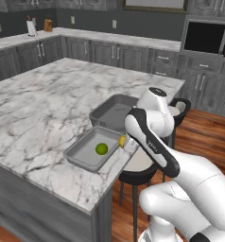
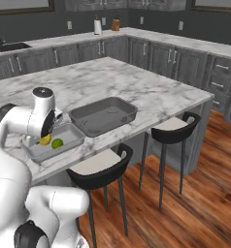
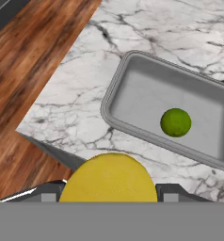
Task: Place the cold items (lemon and lime) from the fridge in one tupperware on the dining counter. Place the warm items (hot dog and kebab skewer) in the stove area in another tupperware.
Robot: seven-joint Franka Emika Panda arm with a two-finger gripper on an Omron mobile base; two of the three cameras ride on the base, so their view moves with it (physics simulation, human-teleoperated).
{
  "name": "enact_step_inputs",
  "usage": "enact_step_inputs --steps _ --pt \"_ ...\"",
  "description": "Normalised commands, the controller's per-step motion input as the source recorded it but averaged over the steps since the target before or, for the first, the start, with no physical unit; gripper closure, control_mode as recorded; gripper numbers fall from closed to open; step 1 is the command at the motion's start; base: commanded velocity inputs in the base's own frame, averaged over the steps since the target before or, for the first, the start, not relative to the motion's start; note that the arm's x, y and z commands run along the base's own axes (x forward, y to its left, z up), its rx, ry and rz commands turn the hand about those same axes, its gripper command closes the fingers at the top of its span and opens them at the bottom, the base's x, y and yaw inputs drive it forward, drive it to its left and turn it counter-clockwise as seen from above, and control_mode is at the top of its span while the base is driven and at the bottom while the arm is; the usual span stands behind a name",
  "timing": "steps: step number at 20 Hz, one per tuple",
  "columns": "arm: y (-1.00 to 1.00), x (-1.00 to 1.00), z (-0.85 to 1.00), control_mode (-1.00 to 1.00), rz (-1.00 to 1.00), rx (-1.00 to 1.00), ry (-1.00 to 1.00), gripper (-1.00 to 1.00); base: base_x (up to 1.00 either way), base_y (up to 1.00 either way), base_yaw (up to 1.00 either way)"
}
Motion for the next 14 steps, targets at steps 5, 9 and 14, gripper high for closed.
enact_step_inputs --steps 5,9,14 --pt "0.68 0.47 -0.35 -1.0 0.09 -0.08 0.01 1.0 0.0 0.0 0.0" --pt "0.22 0.51 -0.25 -1.0 0.11 0.0 -0.02 1.0 0.0 0.0 0.0" --pt "0.15 0.4 -0.37 -1.0 0.07 0.0 -0.14 1.0 0.0 0.0 0.0"
